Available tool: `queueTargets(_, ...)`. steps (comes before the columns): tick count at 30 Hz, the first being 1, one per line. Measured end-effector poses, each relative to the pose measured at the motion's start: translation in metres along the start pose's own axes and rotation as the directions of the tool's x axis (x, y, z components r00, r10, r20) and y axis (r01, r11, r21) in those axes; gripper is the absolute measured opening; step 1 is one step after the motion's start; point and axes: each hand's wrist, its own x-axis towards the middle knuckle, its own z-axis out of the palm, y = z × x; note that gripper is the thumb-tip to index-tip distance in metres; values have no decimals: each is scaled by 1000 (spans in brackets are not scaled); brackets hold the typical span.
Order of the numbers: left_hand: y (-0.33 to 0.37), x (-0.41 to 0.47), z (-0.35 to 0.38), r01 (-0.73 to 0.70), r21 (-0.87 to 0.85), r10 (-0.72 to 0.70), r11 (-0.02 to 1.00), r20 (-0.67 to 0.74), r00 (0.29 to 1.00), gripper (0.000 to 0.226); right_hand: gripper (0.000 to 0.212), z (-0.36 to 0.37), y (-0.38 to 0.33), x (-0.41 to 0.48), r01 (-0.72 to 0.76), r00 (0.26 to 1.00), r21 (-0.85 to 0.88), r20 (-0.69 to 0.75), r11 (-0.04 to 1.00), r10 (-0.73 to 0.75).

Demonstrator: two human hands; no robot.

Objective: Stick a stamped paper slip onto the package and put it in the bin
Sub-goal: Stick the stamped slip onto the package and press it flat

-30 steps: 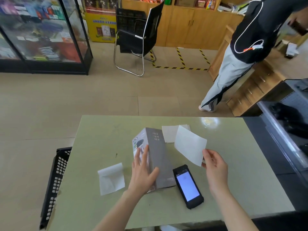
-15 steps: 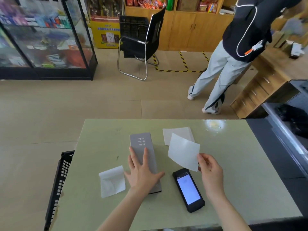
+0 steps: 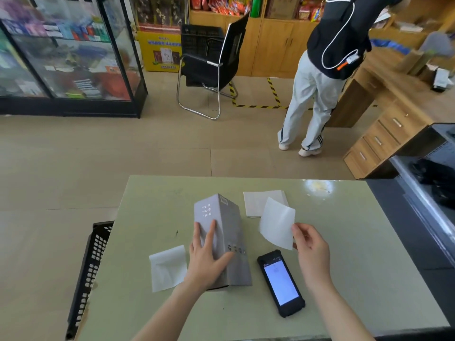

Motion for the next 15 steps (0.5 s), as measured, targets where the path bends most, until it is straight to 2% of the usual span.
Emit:
queueTargets(6, -18, -7, -24, 54, -139, -54, 989, 0, 999, 71, 9, 16, -13, -2, 48, 998, 0, 29, 999, -48)
queueTargets(12, -24, -6, -29, 119, -63, -114, 991, 78, 990, 82, 8, 34, -21, -7, 94, 995, -40, 47, 995, -92)
queueTargets(15, -20, -6, -29, 122, -67, -118, 990, 52, 992, 70, 12, 41, -24, -11, 145, 989, -46, 46, 988, -143)
